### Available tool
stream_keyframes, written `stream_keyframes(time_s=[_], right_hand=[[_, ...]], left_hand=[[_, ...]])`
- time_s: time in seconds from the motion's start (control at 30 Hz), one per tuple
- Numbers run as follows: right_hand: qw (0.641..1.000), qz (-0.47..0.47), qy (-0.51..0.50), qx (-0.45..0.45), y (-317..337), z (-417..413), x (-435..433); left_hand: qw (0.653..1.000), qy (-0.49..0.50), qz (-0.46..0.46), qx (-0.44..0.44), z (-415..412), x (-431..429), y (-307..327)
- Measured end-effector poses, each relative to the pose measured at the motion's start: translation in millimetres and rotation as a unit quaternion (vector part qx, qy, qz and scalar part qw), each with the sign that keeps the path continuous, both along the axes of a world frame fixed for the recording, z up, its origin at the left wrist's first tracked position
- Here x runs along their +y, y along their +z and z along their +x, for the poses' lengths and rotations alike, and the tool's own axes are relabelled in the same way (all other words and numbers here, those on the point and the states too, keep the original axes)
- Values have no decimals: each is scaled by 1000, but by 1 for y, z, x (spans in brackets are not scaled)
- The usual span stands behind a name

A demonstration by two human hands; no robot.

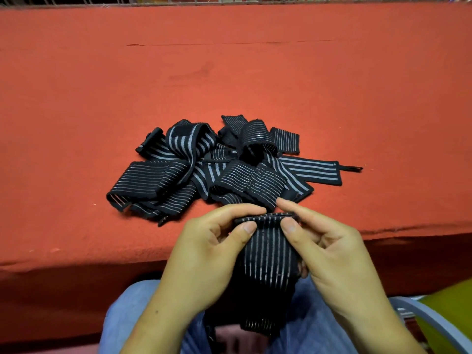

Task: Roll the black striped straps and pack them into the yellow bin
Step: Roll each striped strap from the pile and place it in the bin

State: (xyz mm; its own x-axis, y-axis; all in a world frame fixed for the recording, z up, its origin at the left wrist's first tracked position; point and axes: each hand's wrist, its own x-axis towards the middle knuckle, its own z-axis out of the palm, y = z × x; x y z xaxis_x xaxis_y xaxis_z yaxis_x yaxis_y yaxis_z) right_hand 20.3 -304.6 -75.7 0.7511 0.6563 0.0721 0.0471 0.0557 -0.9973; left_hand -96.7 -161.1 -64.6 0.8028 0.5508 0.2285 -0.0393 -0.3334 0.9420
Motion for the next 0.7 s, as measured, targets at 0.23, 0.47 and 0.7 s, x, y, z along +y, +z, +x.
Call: stream_keyframes(time_s=[0.23, 0.47, 0.7], right_hand=[[1000, 13, 10, -12, 2, -2, -2], [1000, 14, 6, -12, -1, -1, -3], [997, 14, 53, 62, -1, 0, -2]], left_hand=[[999, -1, -25, -21, -2, -1, 2], [996, 3, -83, -17, 1, -1, -2], [994, 12, -106, -31, 3, -1, -6]])
